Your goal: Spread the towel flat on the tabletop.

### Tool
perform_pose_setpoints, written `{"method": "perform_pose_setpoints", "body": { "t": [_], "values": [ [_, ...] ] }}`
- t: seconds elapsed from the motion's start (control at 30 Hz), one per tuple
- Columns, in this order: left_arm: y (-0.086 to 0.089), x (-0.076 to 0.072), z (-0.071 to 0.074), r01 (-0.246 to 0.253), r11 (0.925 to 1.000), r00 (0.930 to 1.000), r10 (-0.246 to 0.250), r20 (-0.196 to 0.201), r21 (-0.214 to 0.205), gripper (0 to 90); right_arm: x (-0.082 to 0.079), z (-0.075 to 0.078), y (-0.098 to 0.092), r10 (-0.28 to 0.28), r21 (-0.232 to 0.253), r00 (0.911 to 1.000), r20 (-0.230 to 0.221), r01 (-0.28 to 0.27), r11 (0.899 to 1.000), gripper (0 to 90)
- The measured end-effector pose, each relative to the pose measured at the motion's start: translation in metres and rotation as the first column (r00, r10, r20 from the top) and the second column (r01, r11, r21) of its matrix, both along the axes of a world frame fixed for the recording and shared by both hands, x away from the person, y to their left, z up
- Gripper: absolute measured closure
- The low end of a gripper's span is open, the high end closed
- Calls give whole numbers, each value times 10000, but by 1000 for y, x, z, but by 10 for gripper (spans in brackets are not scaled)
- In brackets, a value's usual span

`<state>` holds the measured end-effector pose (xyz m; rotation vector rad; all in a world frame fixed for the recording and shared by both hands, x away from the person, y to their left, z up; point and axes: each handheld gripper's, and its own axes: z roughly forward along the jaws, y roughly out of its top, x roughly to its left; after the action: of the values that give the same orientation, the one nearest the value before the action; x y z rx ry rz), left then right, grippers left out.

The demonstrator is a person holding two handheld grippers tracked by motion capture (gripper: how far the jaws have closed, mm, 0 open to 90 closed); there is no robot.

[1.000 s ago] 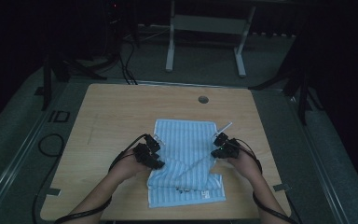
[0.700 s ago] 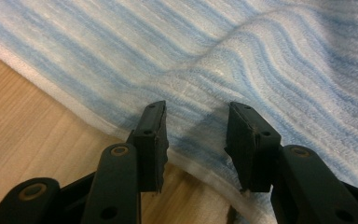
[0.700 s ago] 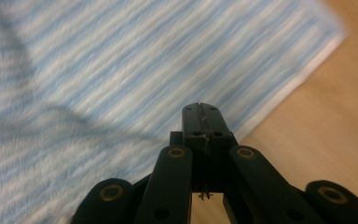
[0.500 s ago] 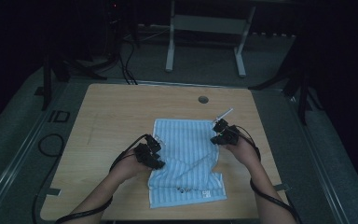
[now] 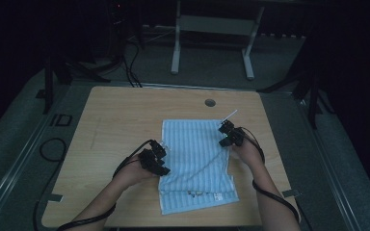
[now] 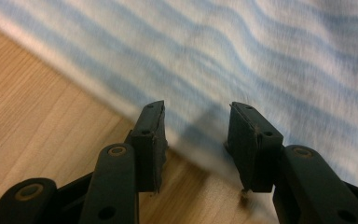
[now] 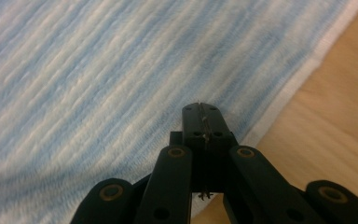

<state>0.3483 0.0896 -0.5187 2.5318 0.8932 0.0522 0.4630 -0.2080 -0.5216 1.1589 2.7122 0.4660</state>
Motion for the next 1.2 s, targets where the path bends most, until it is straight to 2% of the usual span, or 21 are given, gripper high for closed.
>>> {"method": "perform_pose_setpoints", "body": {
  "t": [0.13,0.27,0.37,0.47,0.53,0.6,0.7,0.73,0.83,0.93,1.0,1.1,1.2],
  "values": [
    [1,0,0,-1,10000,10000,1,3,-11,566,10,0,-10,-546,181,9985,-66,547,9983,900],
    [0,-1,-2,26,10000,10000,-26,-43,-20,565,14,0,-18,-1016,33,9948,41,1016,9948,900],
    [1,-3,0,58,9999,10000,-58,-12,-94,565,10,2,-20,-979,137,9952,-41,980,9951,899],
    [2,-9,5,103,9996,9999,-100,135,-273,565,-8,12,-21,-348,716,9993,154,336,9969,899],
    [0,-15,9,258,9991,9994,-251,227,-336,565,-24,20,-24,112,871,9994,341,-141,9961,897],
    [-2,-22,14,448,9987,9982,-437,405,-252,565,-41,27,-28,471,953,9977,492,-517,9941,881],
    [-8,-36,24,790,9964,9952,-770,598,-320,564,-66,38,-37,853,1043,9940,687,-922,9903,874],
    [-10,-40,26,863,9954,9944,-835,655,-406,552,-79,42,-42,1001,1055,9913,851,-1088,9885,857],
    [-20,-57,31,1293,9897,9895,-1247,736,-615,549,-107,47,-54,1261,1322,9888,798,-1359,9819,826],
    [-32,-72,30,1890,9803,9799,-1845,754,-571,533,-138,42,-67,1424,1346,9877,648,-1500,9795,739],
    [-42,-83,27,2197,9734,9739,-2150,728,-644,523,-154,34,-74,1320,1445,9902,452,-1373,9799,691],
    [-55,-94,20,2636,9633,9631,-2599,696,-506,500,-168,22,-81,1134,1423,9934,152,-1144,9832,645],
    [-64,-98,11,2843,9581,9578,-2822,552,-339,497,-178,8,-82,1126,1222,9936,-109,-1104,9863,610]
  ]
}}
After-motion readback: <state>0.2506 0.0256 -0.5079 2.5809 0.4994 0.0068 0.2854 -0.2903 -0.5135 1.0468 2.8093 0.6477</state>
